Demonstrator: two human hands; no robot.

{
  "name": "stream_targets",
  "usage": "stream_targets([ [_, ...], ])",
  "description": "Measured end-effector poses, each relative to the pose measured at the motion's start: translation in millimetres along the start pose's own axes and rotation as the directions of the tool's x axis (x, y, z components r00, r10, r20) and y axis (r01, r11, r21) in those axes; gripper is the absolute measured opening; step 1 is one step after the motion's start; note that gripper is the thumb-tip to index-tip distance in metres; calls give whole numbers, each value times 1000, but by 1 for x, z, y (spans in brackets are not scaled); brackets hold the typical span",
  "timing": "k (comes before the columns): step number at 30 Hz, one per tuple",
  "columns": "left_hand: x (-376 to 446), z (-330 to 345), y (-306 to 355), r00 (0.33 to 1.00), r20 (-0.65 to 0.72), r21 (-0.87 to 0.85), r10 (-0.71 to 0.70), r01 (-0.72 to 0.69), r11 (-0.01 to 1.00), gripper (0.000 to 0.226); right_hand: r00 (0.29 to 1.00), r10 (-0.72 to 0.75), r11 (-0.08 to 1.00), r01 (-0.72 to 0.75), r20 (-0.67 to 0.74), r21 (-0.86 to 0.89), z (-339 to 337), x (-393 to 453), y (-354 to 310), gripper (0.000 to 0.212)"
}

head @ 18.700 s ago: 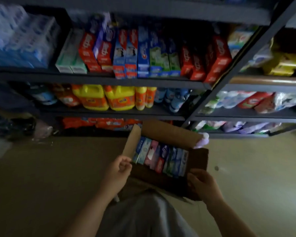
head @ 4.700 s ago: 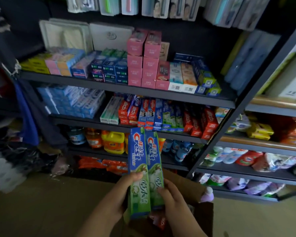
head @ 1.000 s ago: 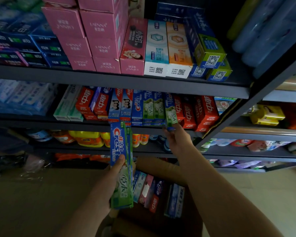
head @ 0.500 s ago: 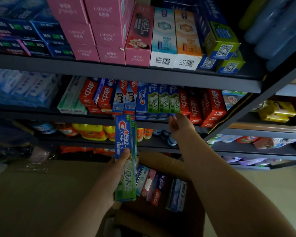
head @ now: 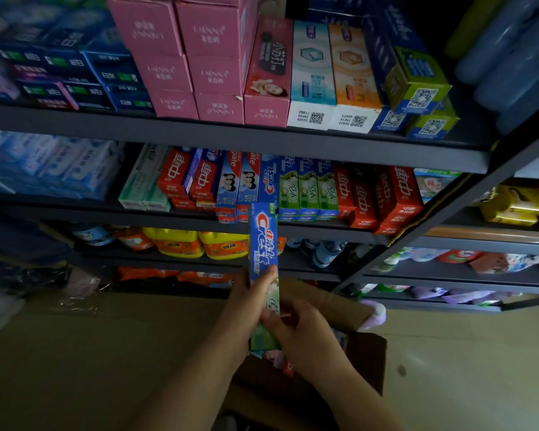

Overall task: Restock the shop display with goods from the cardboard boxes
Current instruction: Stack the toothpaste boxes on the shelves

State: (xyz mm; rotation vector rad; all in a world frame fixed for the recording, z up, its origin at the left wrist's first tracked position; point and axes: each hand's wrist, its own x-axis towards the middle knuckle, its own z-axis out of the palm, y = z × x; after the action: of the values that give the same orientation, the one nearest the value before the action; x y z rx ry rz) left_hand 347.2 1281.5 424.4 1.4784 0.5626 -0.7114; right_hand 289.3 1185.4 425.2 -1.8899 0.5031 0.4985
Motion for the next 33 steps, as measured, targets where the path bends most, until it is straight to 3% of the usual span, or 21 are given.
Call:
stream_targets([
  [2,2,1,1,994,39,-77,-100,103,992,50,1000,9,1000,-9,-21,17,2,0,3,22],
  [4,3,-1,4,986,70,-148,-149,158,976,57,1000,22,995,-20,-14,98,-1,1,6,43],
  [5,5,-1,2,992,56,-133,-115,121,984,54,1000,31,987,-29,-7,159,-2,1,9,57],
  [6,9,-2,0,998,32,-106,-56,59,993,47,999,34,974,-33,-1,224,-3,1,11,59],
  [9,12,-1,-1,997,-22,-72,74,-75,995,28,998,67,883,-52,-16,466,-14,5,9,30],
  [12,16,-7,2,992,-55,-56,111,-114,992,25,990,84,799,3,-116,601,-36,21,-5,29],
  [19,15,-18,6,993,-69,-113,93,-100,989,15,962,56,865,88,-269,494,-84,100,-49,22],
  [24,15,-23,5,994,-75,-140,81,-91,986,17,923,124,920,31,-365,391,-88,148,-57,17],
  [28,13,-27,6,994,-63,-139,87,-95,986,15,855,126,962,19,-504,273,-82,154,-57,49],
  [33,15,-30,5,994,-61,-128,89,-96,987,17,817,12,999,-32,-577,-25,-79,155,-62,65],
])
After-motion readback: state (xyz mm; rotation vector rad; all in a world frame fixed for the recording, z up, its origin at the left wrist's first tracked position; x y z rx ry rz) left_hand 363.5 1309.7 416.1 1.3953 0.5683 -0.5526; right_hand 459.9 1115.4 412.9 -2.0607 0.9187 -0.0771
